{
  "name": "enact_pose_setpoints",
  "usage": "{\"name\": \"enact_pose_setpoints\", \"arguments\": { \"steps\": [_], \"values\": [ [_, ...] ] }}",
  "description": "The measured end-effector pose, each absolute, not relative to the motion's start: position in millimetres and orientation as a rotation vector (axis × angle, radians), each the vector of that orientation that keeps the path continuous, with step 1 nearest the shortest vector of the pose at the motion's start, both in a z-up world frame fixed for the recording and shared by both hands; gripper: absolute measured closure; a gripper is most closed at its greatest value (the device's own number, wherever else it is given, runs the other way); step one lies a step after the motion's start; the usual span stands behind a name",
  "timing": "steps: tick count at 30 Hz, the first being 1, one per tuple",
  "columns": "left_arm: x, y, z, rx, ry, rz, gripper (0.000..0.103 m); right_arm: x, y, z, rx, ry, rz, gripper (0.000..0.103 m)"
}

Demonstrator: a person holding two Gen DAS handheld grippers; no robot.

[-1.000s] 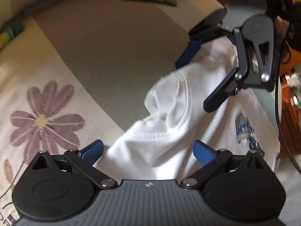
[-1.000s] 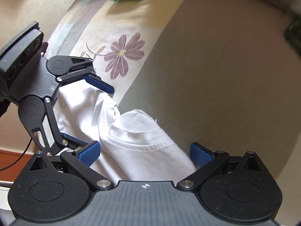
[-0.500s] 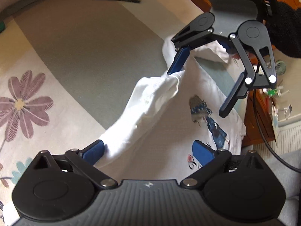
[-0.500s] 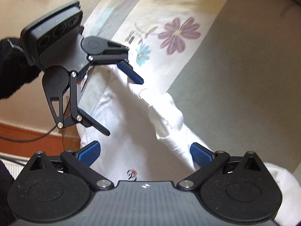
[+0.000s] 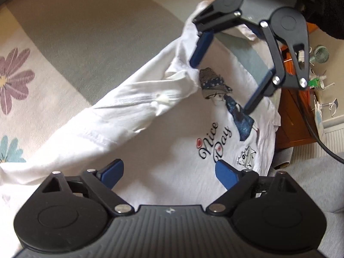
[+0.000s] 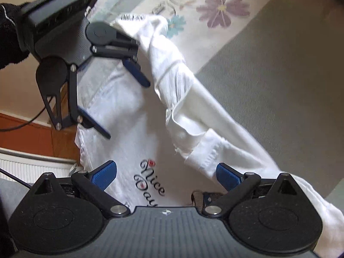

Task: Fold clothes
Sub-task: 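Lower the right gripper onto the shirt edge and close on the fabric, then lift and flip the held shirt layer over with the right gripper, then release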

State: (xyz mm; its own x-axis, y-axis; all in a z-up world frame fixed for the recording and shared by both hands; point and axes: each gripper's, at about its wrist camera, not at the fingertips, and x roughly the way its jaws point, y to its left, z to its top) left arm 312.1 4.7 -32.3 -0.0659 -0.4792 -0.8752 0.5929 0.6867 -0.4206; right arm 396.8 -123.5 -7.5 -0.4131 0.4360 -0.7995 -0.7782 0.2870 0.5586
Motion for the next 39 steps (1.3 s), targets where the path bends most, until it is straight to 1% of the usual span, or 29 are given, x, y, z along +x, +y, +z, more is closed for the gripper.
{"name": "enact_pose_setpoints", "arguments": {
  "steps": [5,8,13,15,17,18,21,26,32,34,35,38,39],
  "values": [
    [328.0,7.9,-10.0,0.146,1.297,-0.867,0.012,422.9,-113.8,20.8,-0.23,1.347,1.401,0.002],
    [343.4,21.3,-6.6,0.175,1.269,-0.833,0.012,436.0,-100.1,18.2,-0.166,1.354,1.41,0.006],
    [355.3,31.5,-11.7,0.235,1.241,-0.804,0.012,442.8,-77.4,-13.9,-0.061,1.464,1.404,0.021],
    [358.1,34.8,-15.8,0.25,1.238,-0.797,0.012,440.0,-70.2,-29.0,-0.058,1.507,1.398,0.024],
    [357.2,37.5,-22.3,0.255,1.243,-0.789,0.012,438.7,-67.8,-38.8,-0.051,1.537,1.391,0.03],
    [356.4,38.9,-25.1,0.26,1.244,-0.786,0.012,438.3,-66.8,-43.1,-0.045,1.551,1.388,0.035],
    [351.3,40.0,-30.8,0.302,1.238,-0.788,0.012,442.7,-64.2,-49.1,-0.003,1.573,1.377,0.039],
    [345.2,42.0,-37.8,0.35,1.226,-0.795,0.012,458.9,-57.8,-59.2,0.131,1.597,1.349,0.04],
    [336.7,51.0,-40.4,0.309,1.206,-0.763,0.012,469.1,-50.1,-85.9,0.282,1.662,1.269,0.04],
    [332.6,53.7,-39.2,0.292,1.201,-0.756,0.012,470.4,-53.6,-89.1,0.356,1.669,1.24,0.048],
    [330.5,55.0,-38.6,0.285,1.201,-0.756,0.012,471.5,-55.5,-91.4,0.411,1.681,1.23,0.048],
    [324.9,57.8,-37.9,0.274,1.203,-0.757,0.012,476.1,-59.7,-99.7,0.576,1.727,1.181,0.046],
    [324.0,58.0,-37.9,0.263,1.205,-0.754,0.012,477.5,-58.4,-101.6,0.593,1.734,1.165,0.045]
  ]
}}
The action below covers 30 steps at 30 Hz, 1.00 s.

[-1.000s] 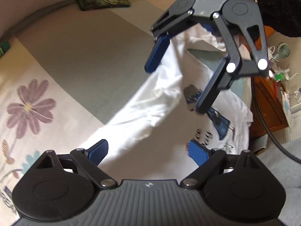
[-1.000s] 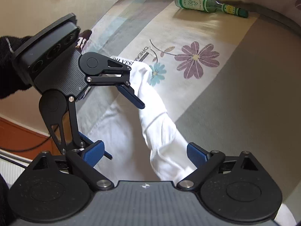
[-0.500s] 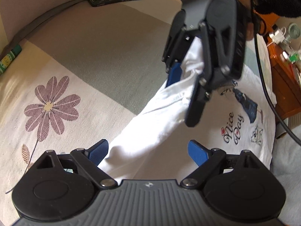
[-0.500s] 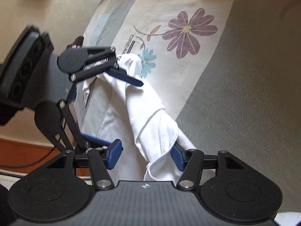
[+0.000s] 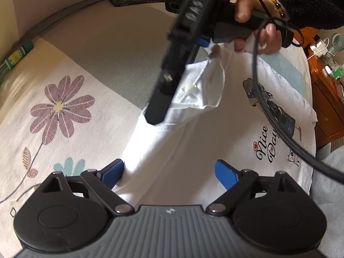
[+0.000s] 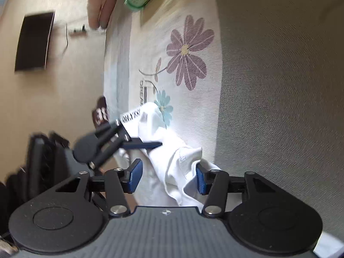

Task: Fold clothes
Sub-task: 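Lift and flip the held shirt layer over with the right gripper, then release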

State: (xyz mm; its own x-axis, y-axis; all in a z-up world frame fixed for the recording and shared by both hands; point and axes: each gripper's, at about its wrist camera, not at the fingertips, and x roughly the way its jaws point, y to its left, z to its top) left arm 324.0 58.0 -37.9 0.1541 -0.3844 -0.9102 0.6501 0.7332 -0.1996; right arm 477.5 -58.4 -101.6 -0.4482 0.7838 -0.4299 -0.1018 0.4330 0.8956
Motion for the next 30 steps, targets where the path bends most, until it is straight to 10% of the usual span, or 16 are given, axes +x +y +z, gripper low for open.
{"name": "enact_pose_setpoints", "arguments": {
  "steps": [6,10,30],
  "values": [
    [314.9,54.9,-41.1,0.273,1.204,-0.764,0.012,480.5,-41.8,-112.3,0.59,1.76,1.102,0.048],
    [311.3,61.7,-36.5,0.24,1.192,-0.733,0.012,474.5,-27.9,-95.1,0.415,1.7,1.154,0.087],
    [326.0,105.7,-13.3,0.074,1.102,-0.425,0.011,518.8,7.1,-21.6,-0.073,1.194,1.096,0.086]
  ]
}}
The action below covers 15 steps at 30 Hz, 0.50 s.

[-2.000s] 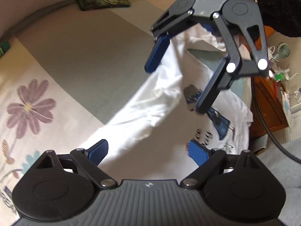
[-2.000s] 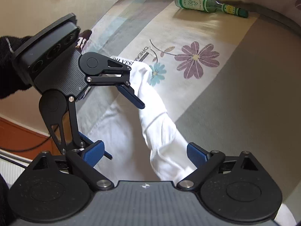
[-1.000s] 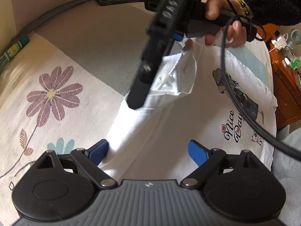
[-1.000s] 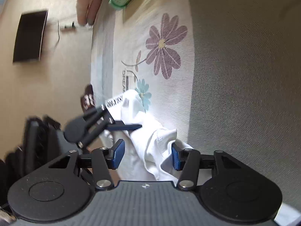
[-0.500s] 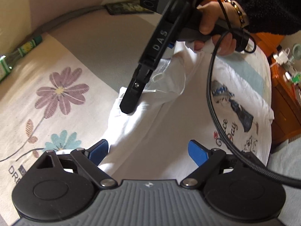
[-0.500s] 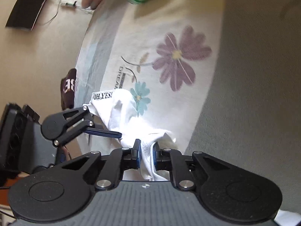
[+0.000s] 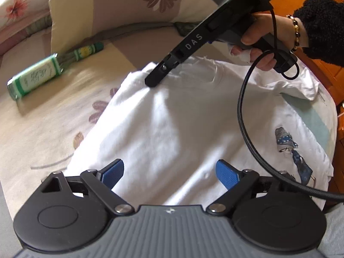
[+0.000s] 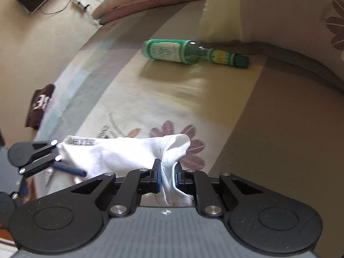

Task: Fold clothes

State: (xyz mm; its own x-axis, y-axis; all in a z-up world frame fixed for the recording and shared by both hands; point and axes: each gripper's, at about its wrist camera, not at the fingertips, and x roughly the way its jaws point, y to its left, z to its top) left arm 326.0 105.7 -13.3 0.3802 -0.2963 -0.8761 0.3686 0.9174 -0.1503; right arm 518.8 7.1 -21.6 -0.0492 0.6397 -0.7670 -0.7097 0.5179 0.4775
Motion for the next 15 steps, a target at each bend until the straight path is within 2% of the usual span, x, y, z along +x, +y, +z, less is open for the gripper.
{"name": "enact_pose_setpoints", "arguments": {
  "steps": [6,11,15],
  "values": [
    [322.6,108.4,-30.1,0.053,1.161,-0.39,0.011,519.5,-15.6,-21.1,0.014,1.192,1.043,0.069],
    [324.4,101.9,-37.6,0.081,1.189,-0.385,0.011,521.3,-55.0,-6.1,-0.031,1.143,0.943,0.064],
    [330.8,90.7,-42.2,0.12,1.195,-0.391,0.011,521.3,-104.6,5.4,-0.038,1.116,0.823,0.043]
  ]
}}
